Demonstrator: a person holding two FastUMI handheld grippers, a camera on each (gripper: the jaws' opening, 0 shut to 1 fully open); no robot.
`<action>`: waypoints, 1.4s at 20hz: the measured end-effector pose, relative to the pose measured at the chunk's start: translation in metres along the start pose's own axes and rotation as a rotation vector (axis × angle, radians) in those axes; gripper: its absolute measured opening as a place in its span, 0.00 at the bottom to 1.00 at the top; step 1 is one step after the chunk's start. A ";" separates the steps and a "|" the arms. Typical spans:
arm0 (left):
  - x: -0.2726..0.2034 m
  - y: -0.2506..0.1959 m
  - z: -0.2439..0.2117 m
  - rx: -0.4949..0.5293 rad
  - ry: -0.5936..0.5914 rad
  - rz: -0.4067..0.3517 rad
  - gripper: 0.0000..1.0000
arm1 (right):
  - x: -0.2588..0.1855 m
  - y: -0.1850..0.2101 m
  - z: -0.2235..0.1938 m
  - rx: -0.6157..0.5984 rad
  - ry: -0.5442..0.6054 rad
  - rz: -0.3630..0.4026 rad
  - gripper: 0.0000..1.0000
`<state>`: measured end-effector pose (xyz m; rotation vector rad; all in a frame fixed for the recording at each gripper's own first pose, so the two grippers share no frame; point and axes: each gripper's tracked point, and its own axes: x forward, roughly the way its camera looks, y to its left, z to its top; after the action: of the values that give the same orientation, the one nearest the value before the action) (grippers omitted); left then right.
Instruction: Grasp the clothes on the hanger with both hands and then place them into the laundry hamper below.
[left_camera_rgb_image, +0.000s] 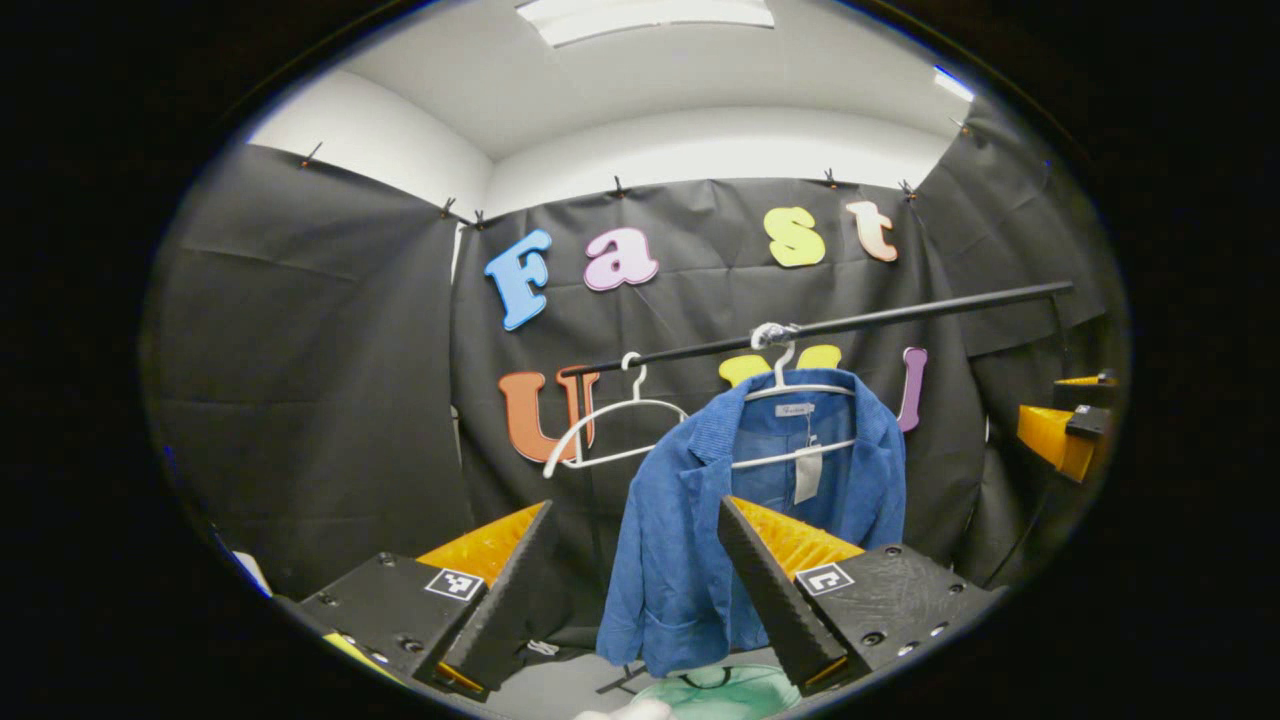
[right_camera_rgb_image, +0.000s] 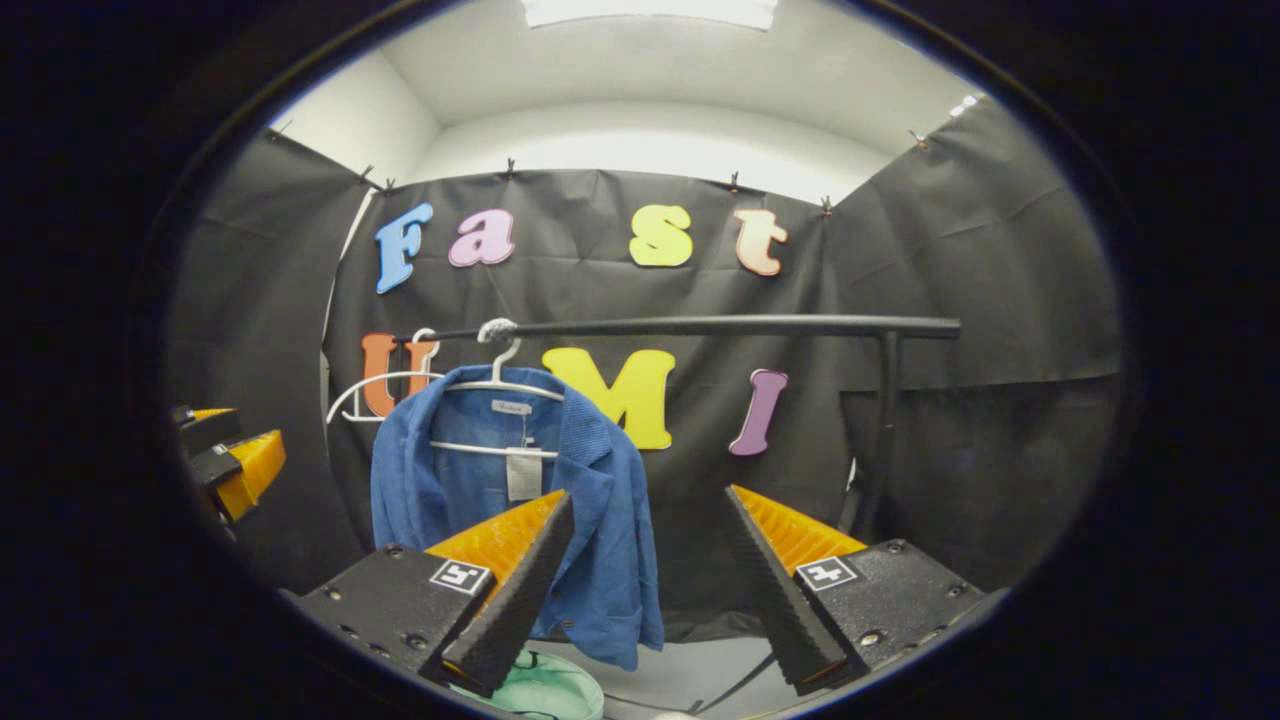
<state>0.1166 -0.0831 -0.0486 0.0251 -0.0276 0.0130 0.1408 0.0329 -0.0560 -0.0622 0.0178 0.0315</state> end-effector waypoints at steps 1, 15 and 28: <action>0.009 -0.005 -0.006 0.005 -0.009 -0.001 0.98 | 0.012 0.005 -0.004 -0.005 -0.006 0.005 0.96; 0.156 -0.073 -0.083 -0.016 0.061 -0.040 0.98 | 0.177 0.061 -0.071 0.007 0.095 0.062 0.85; 0.194 -0.062 -0.107 0.022 0.129 0.002 0.75 | 0.224 0.101 -0.096 -0.013 0.144 0.070 0.66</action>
<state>0.3143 -0.1402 -0.1519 0.0461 0.1018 0.0164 0.3601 0.1343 -0.1621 -0.0765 0.1642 0.0972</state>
